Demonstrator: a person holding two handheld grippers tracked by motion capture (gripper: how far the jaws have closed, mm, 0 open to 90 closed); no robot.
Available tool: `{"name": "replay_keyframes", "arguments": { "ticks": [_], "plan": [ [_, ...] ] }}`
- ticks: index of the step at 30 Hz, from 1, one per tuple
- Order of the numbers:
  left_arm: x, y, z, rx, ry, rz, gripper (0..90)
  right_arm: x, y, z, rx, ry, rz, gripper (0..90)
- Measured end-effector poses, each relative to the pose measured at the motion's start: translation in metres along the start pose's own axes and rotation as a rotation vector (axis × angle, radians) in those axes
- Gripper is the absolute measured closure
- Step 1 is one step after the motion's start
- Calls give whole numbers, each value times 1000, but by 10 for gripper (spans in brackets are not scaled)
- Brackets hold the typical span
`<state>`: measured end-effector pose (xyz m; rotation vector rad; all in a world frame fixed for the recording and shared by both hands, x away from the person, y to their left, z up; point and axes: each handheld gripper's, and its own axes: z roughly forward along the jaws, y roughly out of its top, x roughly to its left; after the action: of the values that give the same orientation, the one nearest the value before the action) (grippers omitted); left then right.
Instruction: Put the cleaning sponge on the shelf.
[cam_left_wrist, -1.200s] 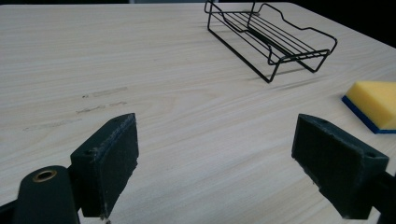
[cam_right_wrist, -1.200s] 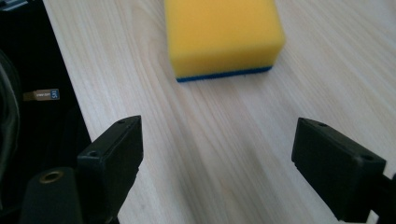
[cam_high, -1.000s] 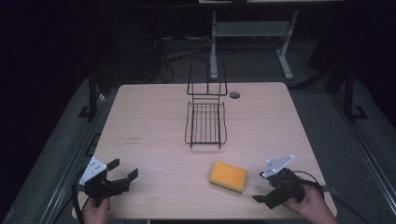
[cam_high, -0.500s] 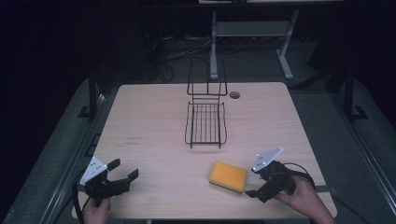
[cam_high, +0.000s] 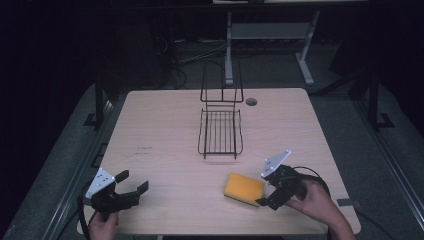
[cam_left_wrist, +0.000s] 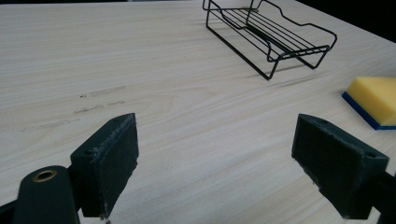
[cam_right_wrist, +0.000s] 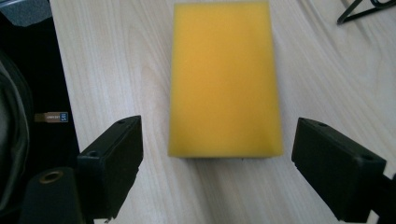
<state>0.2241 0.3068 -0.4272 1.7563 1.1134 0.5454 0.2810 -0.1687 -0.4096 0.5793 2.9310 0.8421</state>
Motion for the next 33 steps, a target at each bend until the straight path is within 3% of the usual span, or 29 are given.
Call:
{"name": "replay_keyframes", "arguments": {
  "ticks": [10,33],
  "plan": [
    [0,0,0,1,-6,-1,140,-3,15,6,16,5,-27,162],
    [0,0,0,1,-9,-2,140,-4,40,33,112,15,-64,161]
  ]
}}
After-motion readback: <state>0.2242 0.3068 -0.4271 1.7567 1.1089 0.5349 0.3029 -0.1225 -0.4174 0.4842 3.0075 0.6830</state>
